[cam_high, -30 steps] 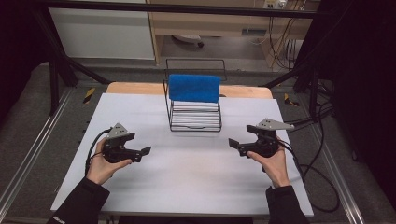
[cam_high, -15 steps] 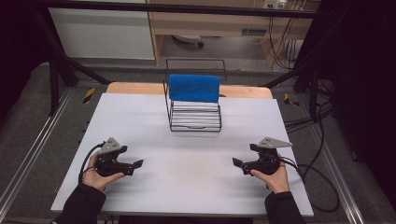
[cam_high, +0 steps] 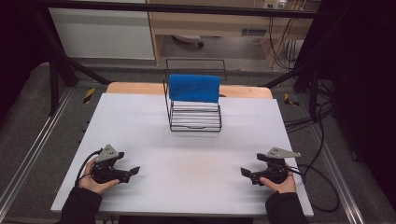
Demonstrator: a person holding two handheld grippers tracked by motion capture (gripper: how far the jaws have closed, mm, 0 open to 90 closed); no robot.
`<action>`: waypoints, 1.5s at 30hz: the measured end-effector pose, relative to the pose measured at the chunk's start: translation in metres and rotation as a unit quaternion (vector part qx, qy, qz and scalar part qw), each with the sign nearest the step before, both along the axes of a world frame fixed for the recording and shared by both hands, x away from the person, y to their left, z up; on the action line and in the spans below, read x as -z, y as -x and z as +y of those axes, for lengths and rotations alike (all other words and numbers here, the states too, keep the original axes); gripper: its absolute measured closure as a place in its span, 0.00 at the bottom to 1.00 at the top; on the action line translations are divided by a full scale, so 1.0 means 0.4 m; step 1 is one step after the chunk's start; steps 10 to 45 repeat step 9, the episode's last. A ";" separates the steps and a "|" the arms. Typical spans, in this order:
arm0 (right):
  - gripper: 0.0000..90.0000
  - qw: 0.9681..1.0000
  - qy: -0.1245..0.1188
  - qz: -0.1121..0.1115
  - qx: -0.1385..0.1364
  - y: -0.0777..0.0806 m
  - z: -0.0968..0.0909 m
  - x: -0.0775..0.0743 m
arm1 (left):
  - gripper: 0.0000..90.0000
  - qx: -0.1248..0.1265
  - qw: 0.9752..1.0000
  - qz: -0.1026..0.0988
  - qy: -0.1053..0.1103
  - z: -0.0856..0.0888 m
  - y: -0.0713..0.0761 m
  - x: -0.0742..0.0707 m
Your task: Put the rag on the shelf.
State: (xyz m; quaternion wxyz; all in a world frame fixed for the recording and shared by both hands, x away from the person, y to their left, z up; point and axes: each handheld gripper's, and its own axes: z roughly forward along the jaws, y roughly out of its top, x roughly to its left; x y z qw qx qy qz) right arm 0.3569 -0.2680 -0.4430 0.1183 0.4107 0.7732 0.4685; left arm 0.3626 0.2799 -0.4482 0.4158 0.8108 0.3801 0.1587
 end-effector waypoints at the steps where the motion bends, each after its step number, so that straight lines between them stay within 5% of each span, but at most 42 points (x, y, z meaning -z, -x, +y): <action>1: 0.01 1.000 0.002 -0.002 -0.002 0.000 -0.002 0.001 | 0.11 0.001 1.000 0.000 -0.001 0.001 0.000 0.001; 45: 0.01 1.000 0.004 0.004 -0.002 0.000 -0.002 0.006 | 0.11 0.001 1.000 0.004 -0.004 0.004 0.000 0.008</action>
